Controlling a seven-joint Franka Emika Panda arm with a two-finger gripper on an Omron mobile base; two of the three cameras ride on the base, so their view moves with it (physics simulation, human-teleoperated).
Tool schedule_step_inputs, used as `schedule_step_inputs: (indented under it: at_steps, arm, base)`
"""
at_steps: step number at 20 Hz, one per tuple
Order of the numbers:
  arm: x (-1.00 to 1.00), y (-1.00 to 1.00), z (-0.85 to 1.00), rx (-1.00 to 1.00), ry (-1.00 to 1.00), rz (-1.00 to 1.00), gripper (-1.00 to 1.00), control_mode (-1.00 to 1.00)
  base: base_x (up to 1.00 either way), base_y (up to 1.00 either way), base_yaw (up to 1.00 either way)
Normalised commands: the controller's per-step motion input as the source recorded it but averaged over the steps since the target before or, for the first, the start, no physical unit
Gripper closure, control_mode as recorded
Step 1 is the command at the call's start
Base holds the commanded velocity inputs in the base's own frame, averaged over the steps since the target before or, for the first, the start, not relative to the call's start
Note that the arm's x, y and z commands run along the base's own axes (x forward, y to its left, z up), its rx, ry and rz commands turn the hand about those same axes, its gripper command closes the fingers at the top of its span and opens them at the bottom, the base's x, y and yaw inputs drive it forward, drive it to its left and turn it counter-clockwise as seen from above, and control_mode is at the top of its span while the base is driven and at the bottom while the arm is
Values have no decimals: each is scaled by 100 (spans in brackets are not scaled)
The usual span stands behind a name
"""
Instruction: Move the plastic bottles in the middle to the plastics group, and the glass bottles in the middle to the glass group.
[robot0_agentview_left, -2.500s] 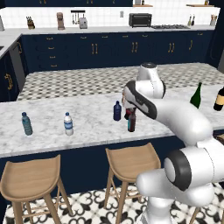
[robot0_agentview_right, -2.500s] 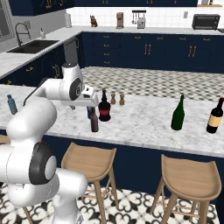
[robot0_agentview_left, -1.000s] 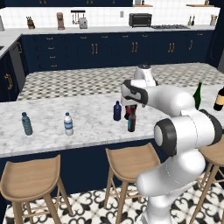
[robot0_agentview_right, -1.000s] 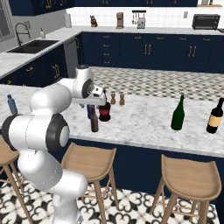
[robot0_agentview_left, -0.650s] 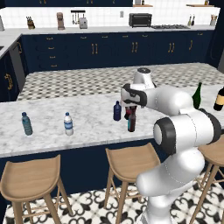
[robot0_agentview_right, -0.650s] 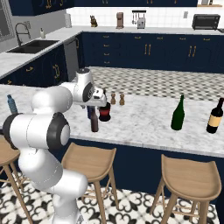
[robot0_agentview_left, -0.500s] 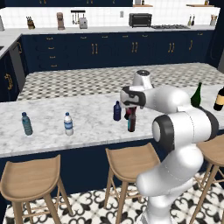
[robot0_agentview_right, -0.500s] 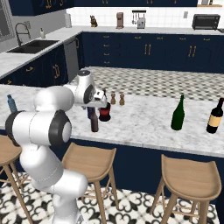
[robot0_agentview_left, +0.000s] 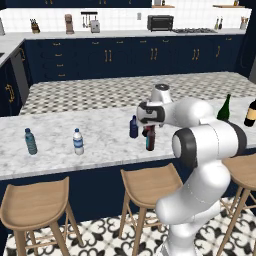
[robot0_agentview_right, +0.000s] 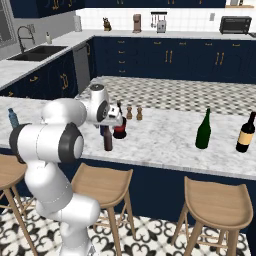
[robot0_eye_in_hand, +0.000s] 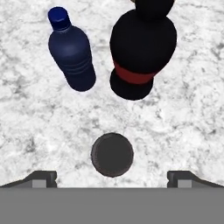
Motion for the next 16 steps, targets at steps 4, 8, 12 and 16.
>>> schedule_step_inputs:
  at_steps: [4, 8, 12, 16]
  arm:
    - [-1, 0, -19, 0, 0, 0, -100, -100]
    - [3, 0, 0, 0, 0, 0, -100, -100]
    - [11, 0, -5, 0, 0, 0, -100, -100]
    - [0, 0, -9, 0, 0, 0, -100, -100]
  base:
    - [0, 0, 0]
    - [0, 0, 0]
    - [0, 0, 0]
    - [0, 0, 0]
